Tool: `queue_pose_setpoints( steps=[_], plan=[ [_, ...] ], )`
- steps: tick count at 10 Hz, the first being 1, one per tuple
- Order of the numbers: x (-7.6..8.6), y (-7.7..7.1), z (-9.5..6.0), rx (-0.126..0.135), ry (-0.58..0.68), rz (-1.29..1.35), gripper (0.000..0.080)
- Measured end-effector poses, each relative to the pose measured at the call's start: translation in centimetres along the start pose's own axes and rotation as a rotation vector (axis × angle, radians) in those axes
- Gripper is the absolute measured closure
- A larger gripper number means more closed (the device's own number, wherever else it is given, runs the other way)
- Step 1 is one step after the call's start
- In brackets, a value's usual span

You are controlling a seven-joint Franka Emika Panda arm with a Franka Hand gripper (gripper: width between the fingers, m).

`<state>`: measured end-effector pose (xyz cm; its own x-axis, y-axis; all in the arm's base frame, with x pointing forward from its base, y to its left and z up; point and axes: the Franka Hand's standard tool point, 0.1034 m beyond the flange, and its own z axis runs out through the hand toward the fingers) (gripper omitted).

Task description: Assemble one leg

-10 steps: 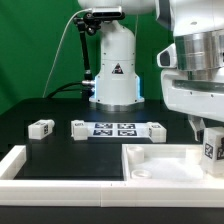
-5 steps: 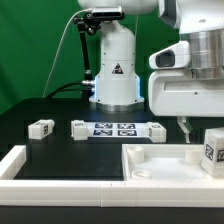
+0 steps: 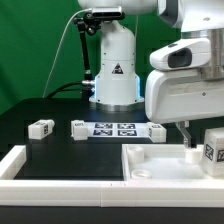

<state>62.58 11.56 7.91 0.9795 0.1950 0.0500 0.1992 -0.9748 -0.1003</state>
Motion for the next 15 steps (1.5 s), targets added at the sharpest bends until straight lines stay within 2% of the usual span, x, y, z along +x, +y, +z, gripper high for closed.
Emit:
queue_pose_setpoints(
  steps=[1,2,3,6,7,8,10,12,15],
  plan=[
    [0.0,0.0,0.0,0.001,0.000,-0.008,0.0272],
    [0.0,0.0,0.0,0.001,0.000,-0.008,0.0412],
    [0.0,0.0,0.0,0.001,0.001,0.003,0.0509],
    [0.0,0.0,0.0,0.004,0.003,0.069,0.0509],
    [-0.1,0.1,0.0,0.009,0.014,0.306,0.0509],
    [-0.1,0.1,0.0,0.013,0.022,0.436,0.0509],
    [-0.5,0.1,0.0,0.036,0.034,0.802,0.0507],
    [-0.6,-0.2,0.1,0.045,0.027,1.010,0.0507],
    [-0.7,-0.9,0.4,0.085,0.005,1.401,0.0506]
  ],
)
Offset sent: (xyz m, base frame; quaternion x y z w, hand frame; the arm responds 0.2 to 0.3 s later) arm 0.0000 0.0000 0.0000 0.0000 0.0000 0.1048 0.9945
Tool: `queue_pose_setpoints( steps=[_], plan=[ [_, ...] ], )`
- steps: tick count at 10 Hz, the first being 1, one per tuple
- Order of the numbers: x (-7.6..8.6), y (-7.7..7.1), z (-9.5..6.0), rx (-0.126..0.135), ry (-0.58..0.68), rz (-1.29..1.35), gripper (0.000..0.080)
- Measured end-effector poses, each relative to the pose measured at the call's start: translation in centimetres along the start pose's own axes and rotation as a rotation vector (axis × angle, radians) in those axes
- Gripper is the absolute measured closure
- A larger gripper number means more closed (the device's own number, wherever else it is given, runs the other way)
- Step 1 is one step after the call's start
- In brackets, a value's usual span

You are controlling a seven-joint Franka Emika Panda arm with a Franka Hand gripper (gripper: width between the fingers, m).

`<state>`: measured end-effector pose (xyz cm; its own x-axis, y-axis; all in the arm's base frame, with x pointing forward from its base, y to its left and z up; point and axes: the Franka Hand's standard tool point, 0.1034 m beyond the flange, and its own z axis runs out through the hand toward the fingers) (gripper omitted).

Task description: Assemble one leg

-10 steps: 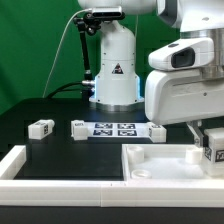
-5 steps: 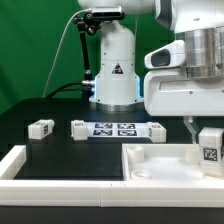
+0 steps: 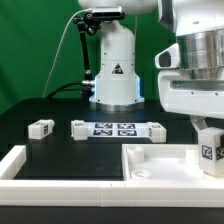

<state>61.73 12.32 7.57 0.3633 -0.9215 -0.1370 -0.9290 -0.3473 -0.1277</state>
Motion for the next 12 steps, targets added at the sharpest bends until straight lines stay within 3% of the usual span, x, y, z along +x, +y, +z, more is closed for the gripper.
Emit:
queue_pose_setpoints(
  steps=[3,4,5,6,7,8,12],
  plan=[
    [-0.22,-0.15,-0.09,-0.004,-0.015,0.164,0.0506],
    [-0.23,-0.15,-0.11,-0.005,-0.016,0.083,0.0506],
    [-0.23,-0.38,-0.29,-0.009,-0.020,0.057,0.0352],
    [-0.17,-0.54,-0.29,-0.009,-0.020,-0.032,0.0352],
    [-0.12,-0.47,-0.14,-0.010,-0.019,-0.191,0.0193],
    [-0.13,-0.41,-0.03,-0.014,-0.015,-0.339,0.0162],
    [0.25,-0.45,0.32,-0.039,0.016,-0.864,0.0151]
  ],
)
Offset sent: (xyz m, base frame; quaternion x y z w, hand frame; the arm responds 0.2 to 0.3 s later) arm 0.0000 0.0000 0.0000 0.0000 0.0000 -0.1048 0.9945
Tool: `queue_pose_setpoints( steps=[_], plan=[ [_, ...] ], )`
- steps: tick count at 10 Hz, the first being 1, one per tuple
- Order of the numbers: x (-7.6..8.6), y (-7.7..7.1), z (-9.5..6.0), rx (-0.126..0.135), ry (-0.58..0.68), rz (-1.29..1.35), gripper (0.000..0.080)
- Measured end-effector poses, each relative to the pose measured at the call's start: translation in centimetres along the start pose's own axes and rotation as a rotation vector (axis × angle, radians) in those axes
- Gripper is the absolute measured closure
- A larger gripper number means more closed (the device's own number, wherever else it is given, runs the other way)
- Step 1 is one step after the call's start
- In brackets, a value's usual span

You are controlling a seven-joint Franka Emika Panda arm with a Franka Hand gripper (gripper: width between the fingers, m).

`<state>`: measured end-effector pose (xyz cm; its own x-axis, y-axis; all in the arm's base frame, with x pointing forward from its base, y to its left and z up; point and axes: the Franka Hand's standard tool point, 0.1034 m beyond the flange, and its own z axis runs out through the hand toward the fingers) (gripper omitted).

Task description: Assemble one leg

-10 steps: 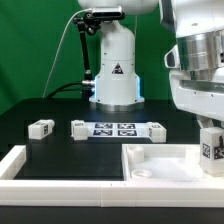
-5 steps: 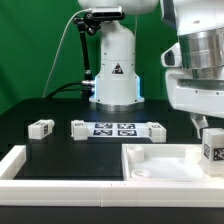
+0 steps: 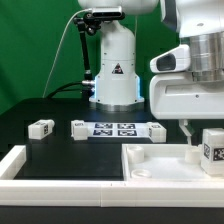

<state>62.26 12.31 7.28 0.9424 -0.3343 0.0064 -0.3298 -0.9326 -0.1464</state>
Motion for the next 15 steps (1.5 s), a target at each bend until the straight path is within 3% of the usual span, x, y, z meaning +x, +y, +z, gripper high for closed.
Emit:
queue_pose_setpoints(
  steps=[3,5,6,7,8,9,10,15],
  plan=[
    [0.8,-0.1,0.0,-0.024,0.069,-0.376,0.0151],
    [1.0,0.4,-0.1,-0.027,0.056,-0.417,0.0151],
    [0.9,0.4,-0.1,-0.027,0.056,-0.419,0.0239],
    [0.9,0.4,-0.1,-0.027,0.056,-0.419,0.0376],
    [0.9,0.4,-0.1,-0.027,0.056,-0.412,0.0376],
    [0.9,0.4,-0.1,-0.026,0.056,-0.378,0.0510],
    [0.9,0.4,-0.1,-0.026,0.056,-0.376,0.0510],
    [1.1,1.4,-0.1,0.036,0.052,0.347,0.0510]
  ],
)
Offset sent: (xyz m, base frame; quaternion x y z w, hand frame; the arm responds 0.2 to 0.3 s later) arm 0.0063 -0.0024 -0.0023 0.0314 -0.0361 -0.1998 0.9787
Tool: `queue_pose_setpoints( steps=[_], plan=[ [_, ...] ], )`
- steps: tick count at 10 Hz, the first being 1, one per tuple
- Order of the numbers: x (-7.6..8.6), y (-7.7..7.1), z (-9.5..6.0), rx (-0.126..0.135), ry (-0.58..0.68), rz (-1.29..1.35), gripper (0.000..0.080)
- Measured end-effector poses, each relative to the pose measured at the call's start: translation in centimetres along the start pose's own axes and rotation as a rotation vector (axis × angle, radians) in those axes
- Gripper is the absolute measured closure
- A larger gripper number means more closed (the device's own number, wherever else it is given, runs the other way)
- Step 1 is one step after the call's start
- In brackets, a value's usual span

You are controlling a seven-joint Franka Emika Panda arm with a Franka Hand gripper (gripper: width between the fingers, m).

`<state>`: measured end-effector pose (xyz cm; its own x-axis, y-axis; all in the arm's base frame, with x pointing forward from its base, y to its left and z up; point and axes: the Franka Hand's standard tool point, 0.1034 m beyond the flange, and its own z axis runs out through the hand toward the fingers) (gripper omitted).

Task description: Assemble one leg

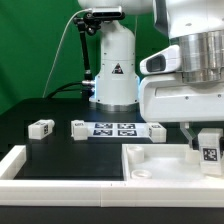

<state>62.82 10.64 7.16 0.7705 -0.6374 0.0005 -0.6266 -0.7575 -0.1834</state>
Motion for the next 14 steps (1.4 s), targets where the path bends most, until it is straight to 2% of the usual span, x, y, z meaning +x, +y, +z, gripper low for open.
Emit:
queue_pose_setpoints(
  steps=[2,6,9,10,11,12,14],
  plan=[
    [-0.3,0.3,0.0,0.013,-0.017,0.369,0.0508],
    [-0.8,0.2,0.2,0.007,-0.036,0.900,0.0508],
    [-1.0,-0.1,0.2,0.007,-0.060,1.138,0.0507],
    [-1.1,-0.1,0.2,0.007,-0.061,1.135,0.0507],
    [-1.1,-0.1,0.2,0.007,-0.060,1.110,0.0323],
    [-1.2,-0.1,0.3,0.003,-0.064,1.065,0.0188],
    [-1.9,-0.4,0.2,-0.025,-0.088,0.926,0.0162]
  ],
)
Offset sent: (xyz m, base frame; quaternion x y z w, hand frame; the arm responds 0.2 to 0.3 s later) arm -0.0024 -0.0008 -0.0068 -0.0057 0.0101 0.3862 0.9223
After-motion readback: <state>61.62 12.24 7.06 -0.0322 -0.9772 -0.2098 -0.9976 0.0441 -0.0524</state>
